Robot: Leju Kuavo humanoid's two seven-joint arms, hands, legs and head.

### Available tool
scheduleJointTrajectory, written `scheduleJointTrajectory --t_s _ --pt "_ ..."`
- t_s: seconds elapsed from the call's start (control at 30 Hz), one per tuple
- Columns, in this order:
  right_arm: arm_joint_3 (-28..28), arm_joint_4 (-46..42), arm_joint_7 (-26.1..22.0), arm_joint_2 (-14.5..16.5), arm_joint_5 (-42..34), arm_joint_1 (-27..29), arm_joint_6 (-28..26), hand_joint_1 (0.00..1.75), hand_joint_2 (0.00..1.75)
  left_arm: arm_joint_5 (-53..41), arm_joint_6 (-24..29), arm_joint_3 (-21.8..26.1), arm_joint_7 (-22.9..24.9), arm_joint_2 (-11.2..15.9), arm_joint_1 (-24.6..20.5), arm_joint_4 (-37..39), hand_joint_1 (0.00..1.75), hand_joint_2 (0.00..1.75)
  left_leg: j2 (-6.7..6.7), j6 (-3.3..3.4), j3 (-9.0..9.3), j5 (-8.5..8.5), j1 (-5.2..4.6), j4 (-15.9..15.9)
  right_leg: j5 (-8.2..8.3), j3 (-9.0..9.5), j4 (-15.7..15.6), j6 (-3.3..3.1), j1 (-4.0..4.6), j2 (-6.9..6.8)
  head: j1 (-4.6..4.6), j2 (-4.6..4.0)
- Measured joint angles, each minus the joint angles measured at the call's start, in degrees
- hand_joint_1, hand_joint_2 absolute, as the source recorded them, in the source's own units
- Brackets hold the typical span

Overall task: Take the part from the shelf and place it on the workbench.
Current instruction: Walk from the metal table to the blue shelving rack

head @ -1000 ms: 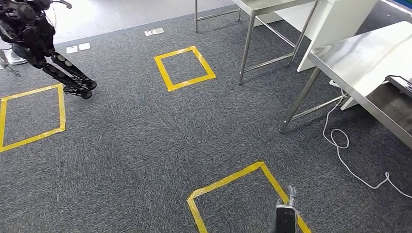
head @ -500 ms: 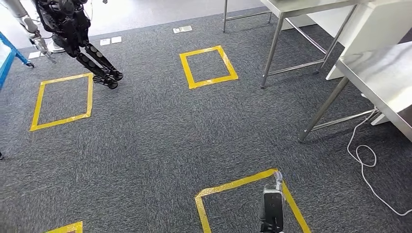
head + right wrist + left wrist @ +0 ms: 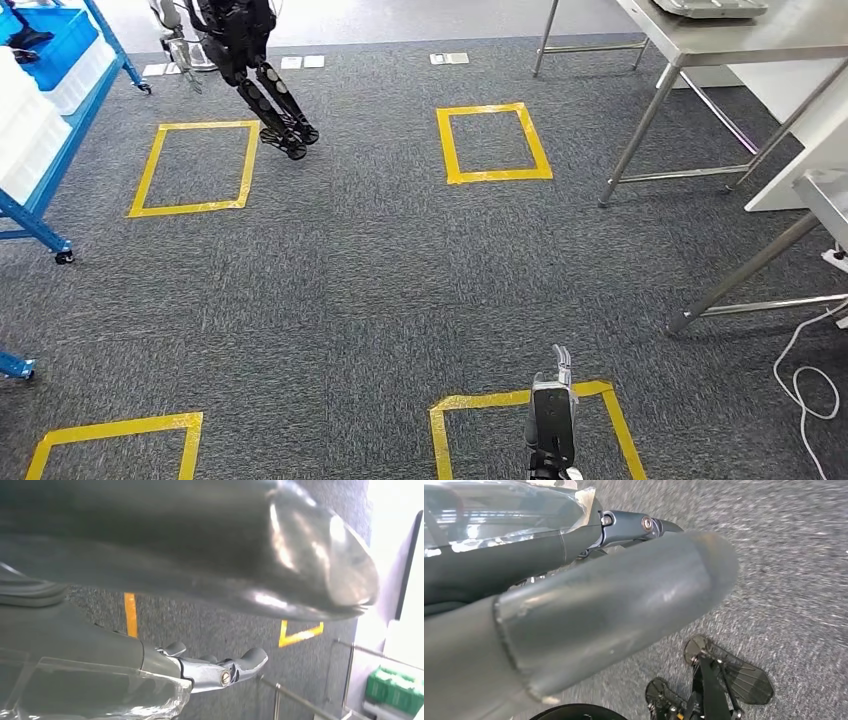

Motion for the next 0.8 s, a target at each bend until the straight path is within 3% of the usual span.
scheduleJointTrajectory --t_s 0.03,0.1,0.17,0.23,0.27,0.33,0.4,0.43,0.5,0.53,0.6,0.67,0.7,0.77,0.8 --pt "0.0 0.0 0.0 0.0 0.0 0.1 0.0 0.0 0.0 0.0 0.0 0.0 0.0 -0.1 0.0 0.0 0.0 0.0 -0.77 -0.02 0.06 0.0 0.0 0.0 1.29 0.77 -2.0 0.45 -0.03 0.22 -0.01 0.0" --pt "-0.1 0.0 0.1 0.0 0.1 0.1 -0.1 0.0 0.0 0.0 0.0 0.0 0.0 -0.2 0.1 0.0 0.0 0.0 -2.21 -0.24 0.16 -0.03 -0.09 0.1 4.78 3.94 -9.6 1.2 -0.26 1.71 0.04 0.0" --pt "-0.1 0.0 0.1 0.0 0.2 0.2 -0.2 0.0 0.0 -0.1 0.0 0.1 0.0 -0.2 0.1 0.0 0.0 0.0 -3.3 -0.78 0.08 -0.14 -0.32 0.3 6.8 5.9 -14.8 1.02 -0.45 3.01 0.04 0.0" --pt "-0.1 0.1 0.1 0.1 0.2 0.3 -0.4 0.0 0.0 -0.1 0.0 0.1 0.0 -0.2 0.3 0.0 0.0 0.0 -4.05 -1.47 -0.18 -0.12 -0.27 0.3 7.21 6.27 -15.4 0.19 -0.4 2.71 -0.01 0.0" --pt "-0.1 0.1 0.1 0.1 0.2 0.3 -0.5 0.0 0.0 -0.1 0.0 0.2 0.0 -0.2 0.4 0.0 0.0 0.0 -3.82 -1.77 -0.33 -0.21 -0.11 0.4 7.34 6.45 -15.5 -0.19 -0.49 2.31 -0.02 0.0" --pt "-0.1 0.1 0.1 0.3 0.3 0.3 -0.6 0.0 0.0 -0.1 0.1 0.2 0.0 -0.2 0.5 0.0 0.0 0.0 -1.72 -2.36 -1.38 -1.76 0.02 2.7 7.53 6.73 -15.7 -1.0 -0.75 1.34 -0.34 0.0" --pt "-0.1 0.0 0.1 0.3 0.3 0.6 -0.7 0.0 0.0 -0.1 0.1 0.2 0.0 -0.2 0.4 0.0 0.0 0.0 0.81 -2.84 -4.33 -5.23 0.09 9.0 7.38 6.87 -15.8 -1.58 -0.6 0.15 -0.78 0.0" --pt "-0.1 0.0 0.1 0.3 0.3 0.8 -0.7 0.0 0.0 -0.1 0.1 0.2 0.0 -0.2 0.4 0.0 0.0 0.0 1.34 -3.05 -6.14 -6.76 0.18 12.6 7.27 6.91 -15.8 -1.77 -0.47 -0.53 -0.89 0.0" --pt "-0.1 0.0 0.1 0.4 0.4 0.9 -0.7 0.0 0.0 -0.1 0.1 0.2 0.0 -0.2 0.5 0.0 0.0 0.0 1.83 -3.34 -7.91 -7.14 0.35 15.8 7.08 6.99 -15.8 -1.98 -0.32 -1.81 -0.9 0.0" --pt "-0.1 0.0 0.1 0.4 0.5 1.0 -0.7 0.0 0.0 0.0 0.1 0.2 0.0 -0.2 0.6 0.0 0.0 0.0 2.1 -3.35 -7.19 -5.81 0.43 14.2 6.98 7.09 -15.8 -2.0 -0.29 -2.35 -0.91 0.0" --pt "-0.1 0.0 0.1 0.6 0.5 0.9 -0.7 0.0 0.0 0.0 0.1 0.2 0.0 -0.2 0.6 0.0 0.0 0.0 4.01 -2.98 -3.45 -2.28 0.4 6.9 6.68 7.44 -15.8 -1.9 -0.15 -3.31 -0.94 0.0" --pt "-0.1 0.0 0.1 0.6 0.6 0.9 -0.7 0.0 0.0 0.0 0.1 0.2 0.0 -0.2 0.5 0.0 0.0 0.0 5.74 -2.37 -0.68 -0.6 0.05 1.6 6.33 7.74 -15.8 -1.47 0.28 -4.14 -0.86 0.0" --pt "-0.1 0.0 0.1 0.6 0.6 0.9 -0.7 0.0 0.0 0.0 0.1 0.2 0.0 -0.2 0.4 0.0 0.0 0.0 5.91 -2.1 -0.39 -0.63 -0.2 0.9 6.21 7.84 -15.8 -1.2 0.42 -4.56 -0.81 0.0" --pt "0.0 0.0 0.1 0.7 0.7 0.9 -0.7 0.0 0.0 0.0 0.1 0.2 -0.1 -0.2 0.4 0.0 0.0 0.0 4.58 -1.48 -0.35 -0.38 -0.31 0.5 6.0 8.03 -16.0 -0.63 0.6 -5.4 -0.76 0.0" --pt "0.0 -0.1 0.1 0.8 0.7 0.8 -0.7 0.0 0.0 0.0 0.1 0.2 -0.1 -0.2 0.4 0.0 0.0 0.0 4.02 -1.12 -0.14 -0.16 -0.23 0.0 5.65 8.02 -15.6 -0.36 0.59 -5.04 -0.69 0.0"
